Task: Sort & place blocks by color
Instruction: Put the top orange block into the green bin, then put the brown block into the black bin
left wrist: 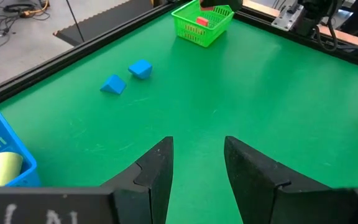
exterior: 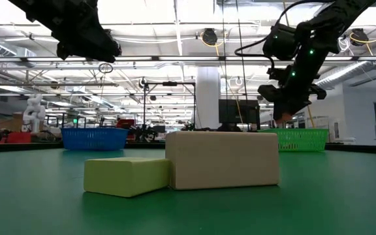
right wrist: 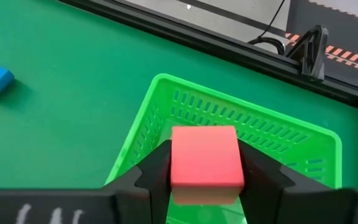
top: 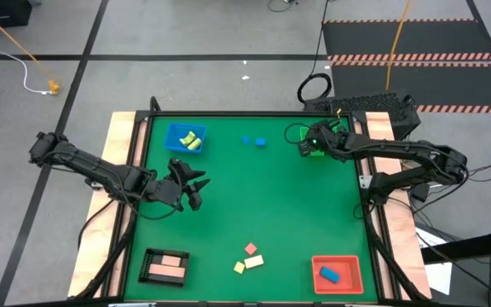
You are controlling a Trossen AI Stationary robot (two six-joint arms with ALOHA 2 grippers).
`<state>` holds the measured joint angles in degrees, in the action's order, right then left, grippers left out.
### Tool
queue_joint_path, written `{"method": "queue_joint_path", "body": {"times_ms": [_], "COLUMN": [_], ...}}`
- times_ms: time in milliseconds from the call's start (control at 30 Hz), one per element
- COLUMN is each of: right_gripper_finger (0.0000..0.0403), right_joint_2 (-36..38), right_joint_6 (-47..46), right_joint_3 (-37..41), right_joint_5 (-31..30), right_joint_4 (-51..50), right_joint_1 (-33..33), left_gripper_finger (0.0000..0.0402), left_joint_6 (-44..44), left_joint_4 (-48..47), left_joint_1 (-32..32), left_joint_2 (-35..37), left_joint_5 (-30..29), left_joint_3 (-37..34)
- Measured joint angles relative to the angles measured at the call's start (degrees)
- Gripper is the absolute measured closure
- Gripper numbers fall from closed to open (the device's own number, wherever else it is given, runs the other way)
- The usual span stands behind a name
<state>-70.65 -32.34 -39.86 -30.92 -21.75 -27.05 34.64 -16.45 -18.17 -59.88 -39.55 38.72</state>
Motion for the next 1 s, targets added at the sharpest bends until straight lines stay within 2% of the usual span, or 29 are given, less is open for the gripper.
{"method": "queue_joint_path", "body": {"times_ms": [167,400,533,667,833,1000], "right_gripper_finger": [0.0261,0.0196,0.0169,0.017,0.0184,0.0187], "right_joint_2": [0.0,0.0,2.61,7.96,11.94,10.04], "right_joint_6": [0.24,0.41,-0.07,-1.12,-1.33,-0.67], "right_joint_3": [0.0,0.0,0.0,0.0,0.0,0.0], "right_joint_5": [0.14,0.1,5.7,14.12,23.8,24.87], "right_joint_4": [-0.24,-1.92,-1.46,3.24,12.95,24.01], "right_joint_1": [0.01,0.02,0.27,1.94,9.58,23.45], "left_gripper_finger": [0.0256,0.0256,0.0256,0.0256,0.0256,0.0256], "left_joint_6": [0.13,0.15,0.67,1.5,2.2,3.36], "left_joint_4": [0.0,0.0,0.0,-0.02,-0.04,-0.03], "left_joint_1": [0.0,0.0,0.0,0.0,-0.08,-0.69], "left_joint_2": [0.01,0.01,0.01,0.01,0.01,0.01], "left_joint_5": [0.0,0.0,0.17,2.25,3.74,3.74], "left_joint_3": [0.0,0.02,0.02,0.02,0.02,0.02]}}
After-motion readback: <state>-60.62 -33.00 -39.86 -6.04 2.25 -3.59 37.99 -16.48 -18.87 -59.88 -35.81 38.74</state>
